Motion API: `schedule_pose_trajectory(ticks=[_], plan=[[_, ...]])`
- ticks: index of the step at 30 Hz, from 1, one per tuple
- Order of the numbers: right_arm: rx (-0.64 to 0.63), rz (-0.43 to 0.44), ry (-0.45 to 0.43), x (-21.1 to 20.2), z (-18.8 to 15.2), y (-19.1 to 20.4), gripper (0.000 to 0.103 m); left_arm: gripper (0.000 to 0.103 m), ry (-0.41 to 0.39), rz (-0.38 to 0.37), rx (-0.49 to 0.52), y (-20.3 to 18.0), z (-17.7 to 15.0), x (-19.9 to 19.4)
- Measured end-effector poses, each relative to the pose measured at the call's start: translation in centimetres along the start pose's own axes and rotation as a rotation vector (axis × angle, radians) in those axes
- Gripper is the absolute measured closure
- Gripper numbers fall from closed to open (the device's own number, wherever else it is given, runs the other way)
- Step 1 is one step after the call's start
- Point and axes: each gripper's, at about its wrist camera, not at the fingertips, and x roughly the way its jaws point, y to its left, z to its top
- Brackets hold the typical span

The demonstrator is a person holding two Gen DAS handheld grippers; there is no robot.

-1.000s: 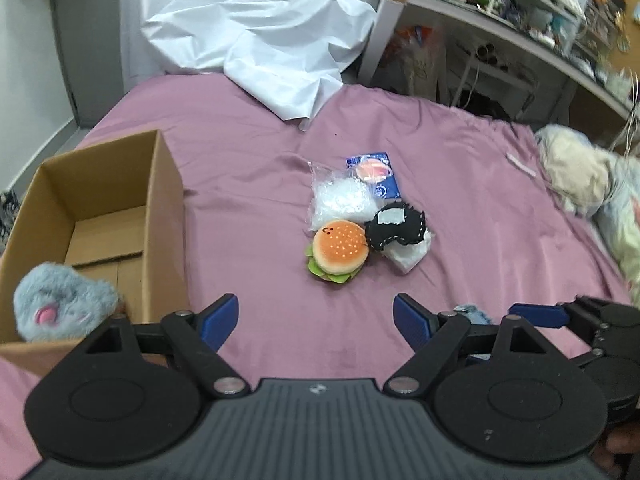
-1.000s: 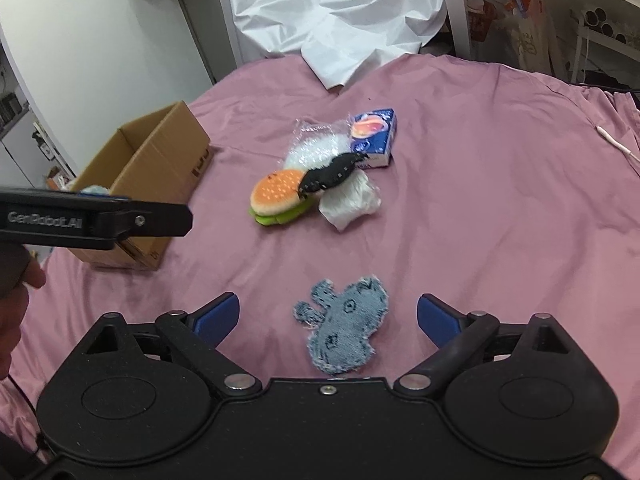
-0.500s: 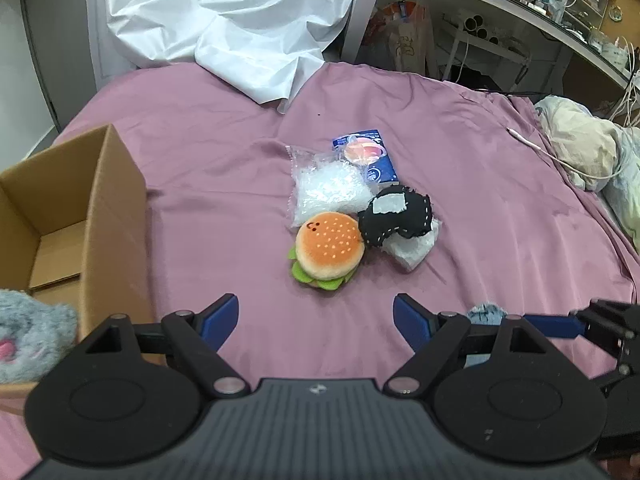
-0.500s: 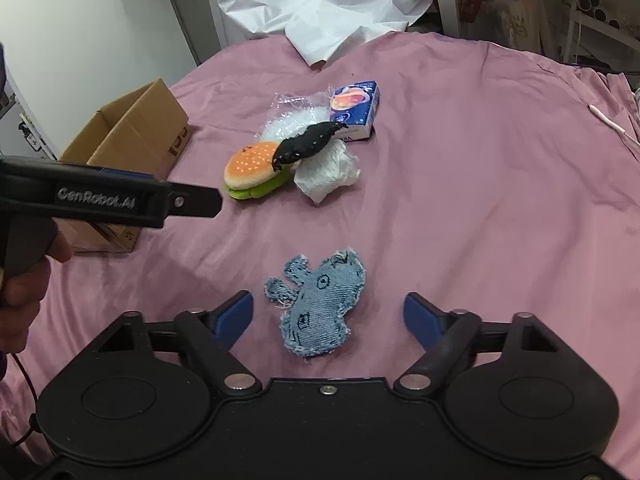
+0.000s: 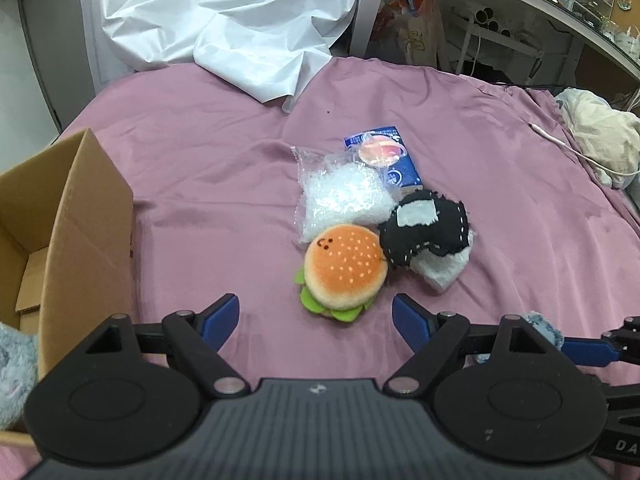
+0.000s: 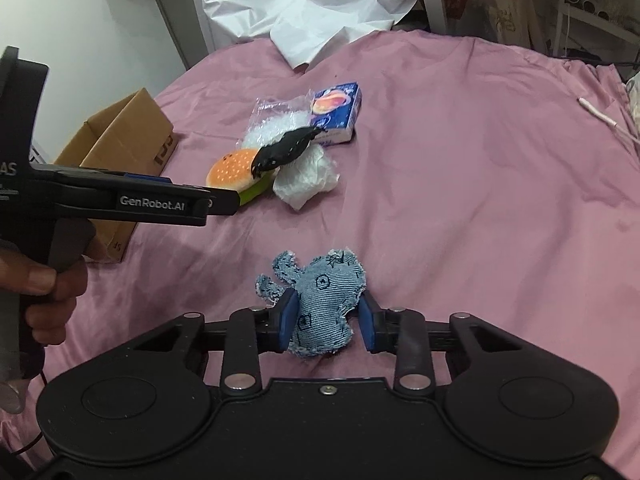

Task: Organize soft objects
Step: 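Reach the left tool to the burger plush while the right tool grasps the denim plush, then lift the burger plush with the left tool while the right tool lifts the denim plush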

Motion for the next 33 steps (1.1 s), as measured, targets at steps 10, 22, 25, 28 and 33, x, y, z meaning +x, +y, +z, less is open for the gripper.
schedule_pose_trajectory(ticks=[10,22,25,28,33], plan=[[0.028,-0.034,-0.019,-0.5,0.8,-0.7,0.076,0.024,0.001,0.005,0.033,-1.0,1.0,2.0],[0.025,-0.025,-0.037,-0.4,2.0,0.2,0.086,0.062,0.015,-0.071,-0.060,0.2,1.1,1.2],[0.021,-0.021,-0.041,-0.3,2.2,0.5,0.088,0.063,0.000,-0.084,-0.074,0.6,1.3,0.4],[0.020,-0.020,-0.051,-0.4,2.4,0.8,0.089,0.064,-0.017,-0.088,-0.078,0.9,1.5,-0.5],[0.028,-0.024,-0.079,-0.8,2.9,0.9,0.089,0.064,-0.034,-0.096,-0.076,1.1,1.6,-1.9]])
